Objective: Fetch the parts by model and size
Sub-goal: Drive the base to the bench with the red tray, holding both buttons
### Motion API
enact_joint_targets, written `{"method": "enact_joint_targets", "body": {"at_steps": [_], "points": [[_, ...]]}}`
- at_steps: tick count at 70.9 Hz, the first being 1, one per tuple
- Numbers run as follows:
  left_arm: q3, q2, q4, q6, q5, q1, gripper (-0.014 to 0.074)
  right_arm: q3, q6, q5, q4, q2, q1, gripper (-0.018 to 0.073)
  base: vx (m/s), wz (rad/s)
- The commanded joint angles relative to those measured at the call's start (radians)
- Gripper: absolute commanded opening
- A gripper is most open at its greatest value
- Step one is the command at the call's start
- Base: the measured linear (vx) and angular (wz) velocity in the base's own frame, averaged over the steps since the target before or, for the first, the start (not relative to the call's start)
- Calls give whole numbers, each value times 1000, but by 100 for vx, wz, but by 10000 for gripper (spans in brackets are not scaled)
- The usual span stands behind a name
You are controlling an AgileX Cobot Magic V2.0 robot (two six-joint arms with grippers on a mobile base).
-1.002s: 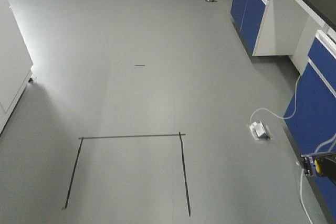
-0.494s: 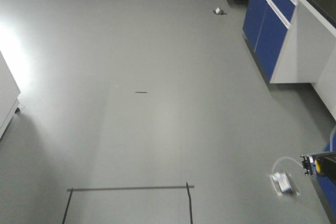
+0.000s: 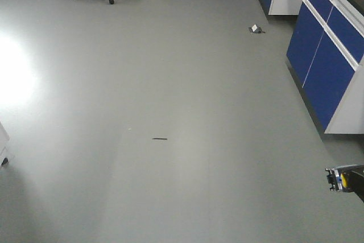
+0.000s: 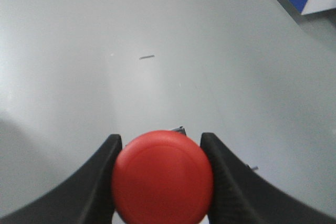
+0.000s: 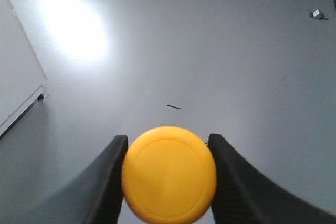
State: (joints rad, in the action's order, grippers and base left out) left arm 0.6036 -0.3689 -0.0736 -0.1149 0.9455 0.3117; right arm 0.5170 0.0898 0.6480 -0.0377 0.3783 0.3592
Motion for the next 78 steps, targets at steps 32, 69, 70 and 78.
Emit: {"method": "enact_joint_targets", "body": {"at_steps": [32, 69, 70, 78], "points": [[22, -11, 0, -1, -66, 6, -6, 29, -6, -78, -7, 5, -5, -8, 72, -6], [22, -12, 0, -1, -67, 6, -6, 29, -6, -78, -7, 6, -5, -8, 74, 3], [22, -12, 0, -1, -67, 6, -6, 29, -6, -78, -7, 6, -5, -8, 74, 9], [22, -12, 0, -1, -66, 6, -6, 29, -6, -78, -7, 6, -5, -8, 74, 10]]}}
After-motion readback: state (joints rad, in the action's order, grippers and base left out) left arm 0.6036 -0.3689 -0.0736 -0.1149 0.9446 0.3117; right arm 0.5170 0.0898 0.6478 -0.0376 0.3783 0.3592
